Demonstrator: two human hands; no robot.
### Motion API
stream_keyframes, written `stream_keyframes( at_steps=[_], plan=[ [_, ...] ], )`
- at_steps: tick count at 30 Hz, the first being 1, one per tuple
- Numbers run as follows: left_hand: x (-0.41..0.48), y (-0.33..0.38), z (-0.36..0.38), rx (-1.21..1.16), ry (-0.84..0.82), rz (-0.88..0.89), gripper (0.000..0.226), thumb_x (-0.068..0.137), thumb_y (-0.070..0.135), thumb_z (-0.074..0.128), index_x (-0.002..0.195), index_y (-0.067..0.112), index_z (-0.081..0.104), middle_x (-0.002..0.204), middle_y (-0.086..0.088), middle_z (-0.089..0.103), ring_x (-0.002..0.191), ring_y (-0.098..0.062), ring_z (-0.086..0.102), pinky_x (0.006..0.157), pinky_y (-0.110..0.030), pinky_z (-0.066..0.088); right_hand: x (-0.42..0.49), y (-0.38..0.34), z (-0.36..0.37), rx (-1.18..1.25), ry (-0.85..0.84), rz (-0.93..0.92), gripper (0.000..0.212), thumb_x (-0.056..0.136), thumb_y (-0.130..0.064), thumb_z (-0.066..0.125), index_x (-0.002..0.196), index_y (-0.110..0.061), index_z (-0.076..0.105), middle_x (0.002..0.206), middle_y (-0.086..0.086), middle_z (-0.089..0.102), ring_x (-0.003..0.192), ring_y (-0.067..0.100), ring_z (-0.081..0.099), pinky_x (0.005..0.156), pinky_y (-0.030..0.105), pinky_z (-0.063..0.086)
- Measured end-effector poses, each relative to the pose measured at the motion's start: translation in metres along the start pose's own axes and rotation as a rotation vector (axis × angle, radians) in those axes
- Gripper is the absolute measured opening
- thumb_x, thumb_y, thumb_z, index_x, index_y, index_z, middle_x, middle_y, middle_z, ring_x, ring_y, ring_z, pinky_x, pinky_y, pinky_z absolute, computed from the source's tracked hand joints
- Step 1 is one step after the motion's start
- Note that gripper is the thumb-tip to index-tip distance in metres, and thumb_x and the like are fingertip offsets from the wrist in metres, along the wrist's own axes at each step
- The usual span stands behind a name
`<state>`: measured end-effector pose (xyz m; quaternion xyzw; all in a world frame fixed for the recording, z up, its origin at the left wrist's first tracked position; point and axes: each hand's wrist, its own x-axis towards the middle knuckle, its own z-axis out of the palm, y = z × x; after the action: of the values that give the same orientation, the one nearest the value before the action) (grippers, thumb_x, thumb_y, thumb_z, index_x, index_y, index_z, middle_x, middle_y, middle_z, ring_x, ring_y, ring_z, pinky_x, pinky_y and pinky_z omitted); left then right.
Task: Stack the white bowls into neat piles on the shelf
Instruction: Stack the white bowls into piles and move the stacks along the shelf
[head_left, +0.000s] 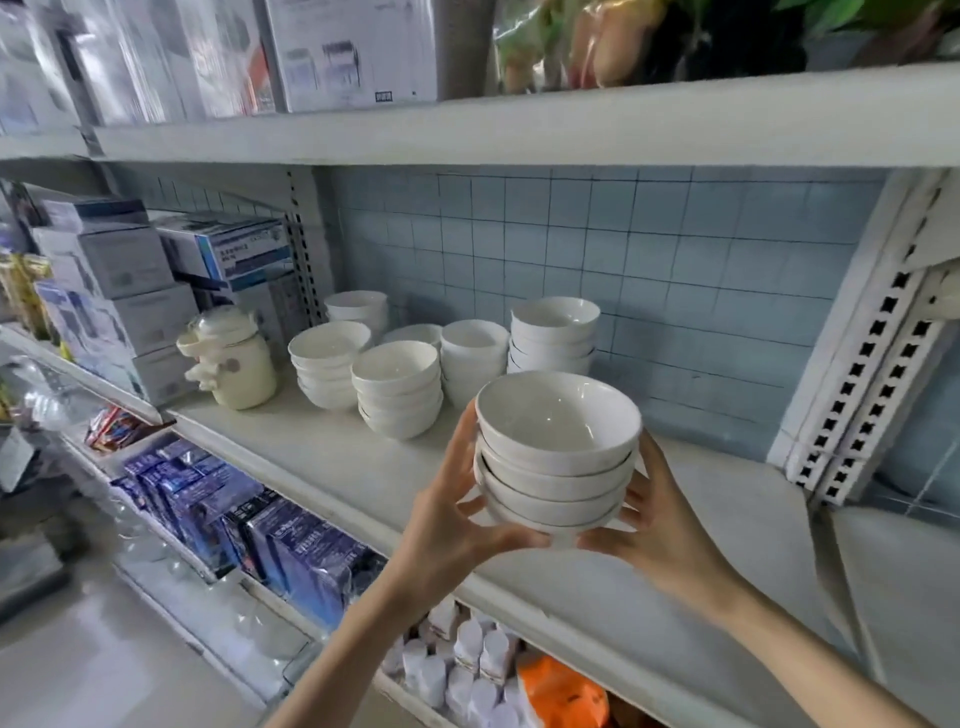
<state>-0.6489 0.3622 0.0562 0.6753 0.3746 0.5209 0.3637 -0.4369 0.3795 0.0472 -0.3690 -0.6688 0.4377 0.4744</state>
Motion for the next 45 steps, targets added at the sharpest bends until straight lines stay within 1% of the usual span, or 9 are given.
stream_keyframes(
  at_steps=[6, 11, 16, 19, 22, 28, 34, 42, 45],
  plan=[
    [0.037, -0.036, -0.032, -0.043, -0.031, -0.037, 0.114, 0.054, 0.025, 0.089, 0.135, 0.057, 0.015, 0.142, 0.012, 0.045, 0.126, -0.001, 0.048, 0.093, -0.014, 0.044, 0.047, 0.015, 0.02, 0.0, 0.005, 0.032, 0.118, 0.04, -0.046, 0.092, 0.133, -0.06, 0.021, 0.131, -0.018, 0.053, 0.121, 0.005, 0.053, 0.094, 0.028, 0.05],
    [0.061, -0.069, -0.063, -0.066, -0.103, -0.067, 0.117, 0.055, 0.023, 0.088, 0.138, 0.052, 0.011, 0.144, 0.012, 0.043, 0.126, 0.0, 0.047, 0.093, -0.014, 0.043, 0.075, 0.029, 0.041, -0.015, 0.025, 0.086, 0.12, 0.053, -0.022, 0.09, 0.144, -0.042, 0.013, 0.132, -0.012, 0.054, 0.12, 0.007, 0.053, 0.093, 0.023, 0.048],
    [0.083, -0.105, -0.093, -0.095, -0.208, -0.082, 0.121, 0.055, 0.025, 0.088, 0.142, 0.046, 0.008, 0.149, 0.01, 0.037, 0.131, -0.004, 0.043, 0.101, -0.023, 0.044, 0.096, 0.043, 0.068, -0.027, 0.101, 0.146, 0.117, 0.053, -0.013, 0.088, 0.138, -0.05, 0.017, 0.131, -0.016, 0.054, 0.117, 0.001, 0.054, 0.086, 0.015, 0.047],
    [0.095, -0.124, -0.11, -0.131, -0.293, -0.096, 0.121, 0.059, 0.012, 0.089, 0.142, 0.043, 0.006, 0.148, 0.015, 0.035, 0.131, -0.001, 0.041, 0.1, -0.02, 0.042, 0.106, 0.05, 0.083, -0.063, 0.106, 0.18, 0.121, 0.052, -0.022, 0.091, 0.141, -0.047, 0.013, 0.132, -0.024, 0.051, 0.12, 0.001, 0.052, 0.088, 0.018, 0.048],
    [0.107, -0.141, -0.121, -0.155, -0.37, -0.098, 0.121, 0.062, 0.004, 0.086, 0.142, 0.045, 0.005, 0.143, 0.028, 0.038, 0.13, 0.001, 0.042, 0.1, -0.018, 0.04, 0.115, 0.056, 0.095, -0.096, 0.144, 0.213, 0.12, 0.055, -0.006, 0.087, 0.142, -0.043, 0.014, 0.131, -0.025, 0.05, 0.12, 0.005, 0.053, 0.085, 0.022, 0.05],
    [0.116, -0.163, -0.123, -0.169, -0.404, -0.089, 0.119, 0.061, 0.01, 0.087, 0.145, 0.04, 0.01, 0.148, 0.018, 0.035, 0.136, -0.008, 0.037, 0.11, -0.032, 0.036, 0.121, 0.071, 0.103, -0.175, 0.233, 0.272, 0.114, 0.053, 0.001, 0.088, 0.132, -0.051, 0.025, 0.125, -0.024, 0.054, 0.115, 0.006, 0.056, 0.081, 0.025, 0.052],
    [0.122, -0.17, -0.115, -0.167, -0.373, -0.105, 0.114, 0.062, 0.016, 0.088, 0.149, 0.026, 0.015, 0.149, 0.012, 0.036, 0.136, -0.009, 0.036, 0.111, -0.043, 0.035, 0.13, 0.072, 0.096, -0.186, 0.231, 0.305, 0.112, 0.057, 0.01, 0.083, 0.138, -0.038, 0.021, 0.134, -0.011, 0.05, 0.118, 0.007, 0.054, 0.084, 0.026, 0.052],
    [0.116, -0.165, -0.097, -0.233, -0.2, -0.15, 0.096, 0.07, 0.025, 0.08, 0.145, 0.039, 0.022, 0.143, 0.024, 0.04, 0.133, -0.002, 0.039, 0.106, -0.039, 0.042, 0.145, 0.068, 0.086, -0.199, 0.171, 0.324, 0.114, 0.062, -0.001, 0.083, 0.142, -0.037, 0.01, 0.142, -0.012, 0.039, 0.119, -0.003, 0.051, 0.087, 0.019, 0.048],
    [0.11, -0.161, -0.093, -0.283, -0.162, -0.166, 0.089, 0.075, 0.023, 0.079, 0.146, 0.03, 0.026, 0.145, 0.02, 0.039, 0.134, 0.002, 0.036, 0.107, -0.035, 0.041, 0.145, 0.059, 0.082, -0.163, 0.122, 0.343, 0.117, 0.057, -0.027, 0.089, 0.14, -0.043, 0.009, 0.143, -0.016, 0.034, 0.121, -0.007, 0.047, 0.085, 0.018, 0.049]
  ],
)
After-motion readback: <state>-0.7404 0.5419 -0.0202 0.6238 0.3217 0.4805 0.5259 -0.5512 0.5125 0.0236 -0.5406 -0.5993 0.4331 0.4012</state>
